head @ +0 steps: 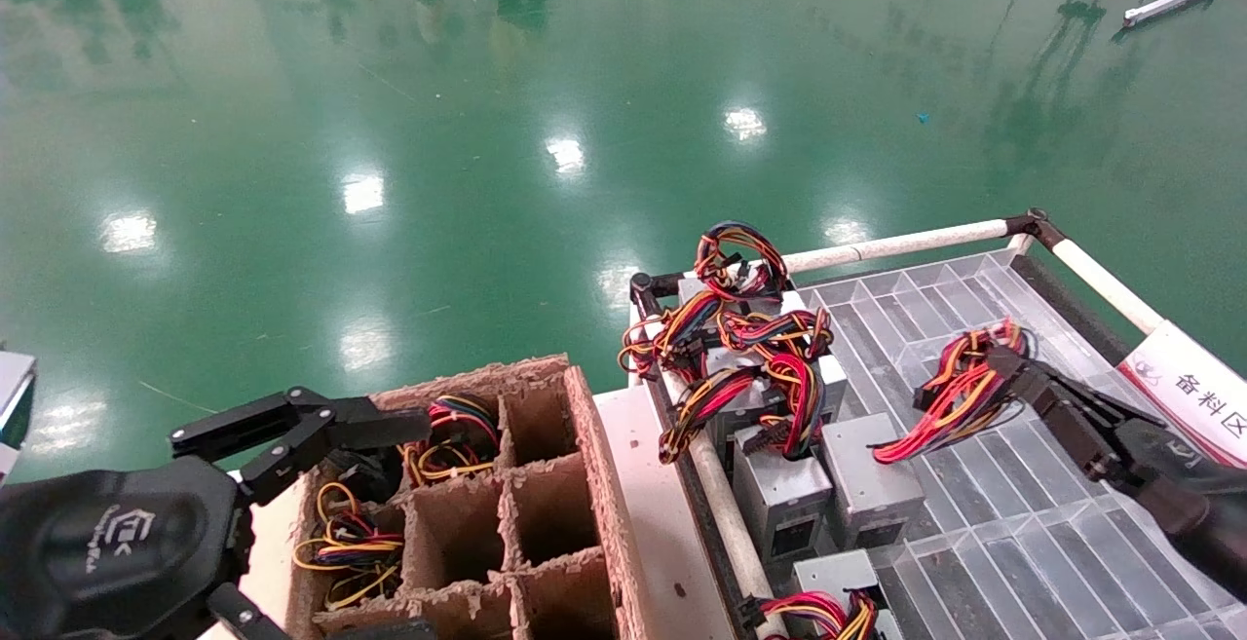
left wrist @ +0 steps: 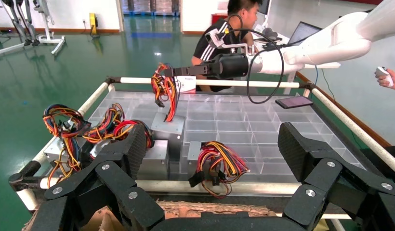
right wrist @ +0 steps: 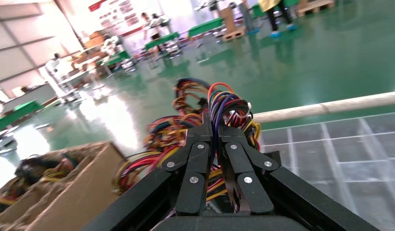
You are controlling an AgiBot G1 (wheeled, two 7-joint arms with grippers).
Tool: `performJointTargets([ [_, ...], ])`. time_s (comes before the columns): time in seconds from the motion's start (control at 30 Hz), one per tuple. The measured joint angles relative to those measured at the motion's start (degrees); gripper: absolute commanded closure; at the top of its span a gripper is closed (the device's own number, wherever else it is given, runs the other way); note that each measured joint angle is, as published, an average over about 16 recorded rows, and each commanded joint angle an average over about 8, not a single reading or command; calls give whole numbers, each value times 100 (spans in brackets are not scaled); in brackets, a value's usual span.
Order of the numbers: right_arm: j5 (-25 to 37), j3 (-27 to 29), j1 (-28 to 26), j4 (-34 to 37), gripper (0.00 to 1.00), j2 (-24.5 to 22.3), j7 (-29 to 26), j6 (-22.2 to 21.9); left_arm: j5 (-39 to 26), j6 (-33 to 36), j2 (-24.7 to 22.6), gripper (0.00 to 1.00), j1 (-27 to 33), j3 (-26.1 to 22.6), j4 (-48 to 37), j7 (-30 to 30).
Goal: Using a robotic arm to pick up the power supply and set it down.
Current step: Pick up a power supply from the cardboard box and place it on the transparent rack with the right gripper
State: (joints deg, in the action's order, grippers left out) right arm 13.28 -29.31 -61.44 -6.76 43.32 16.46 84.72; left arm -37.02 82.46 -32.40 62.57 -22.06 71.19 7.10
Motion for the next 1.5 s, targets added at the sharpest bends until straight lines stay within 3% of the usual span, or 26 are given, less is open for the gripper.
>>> performJointTargets([
  [0.6, -53, 39, -44, -16, 100, 200, 206, -55, 0, 0, 0, 6, 0, 0, 0, 0],
  [1.5, 32, 1, -717, -81, 100, 749, 613, -203, 0, 0, 0, 5, 0, 0, 0, 0],
])
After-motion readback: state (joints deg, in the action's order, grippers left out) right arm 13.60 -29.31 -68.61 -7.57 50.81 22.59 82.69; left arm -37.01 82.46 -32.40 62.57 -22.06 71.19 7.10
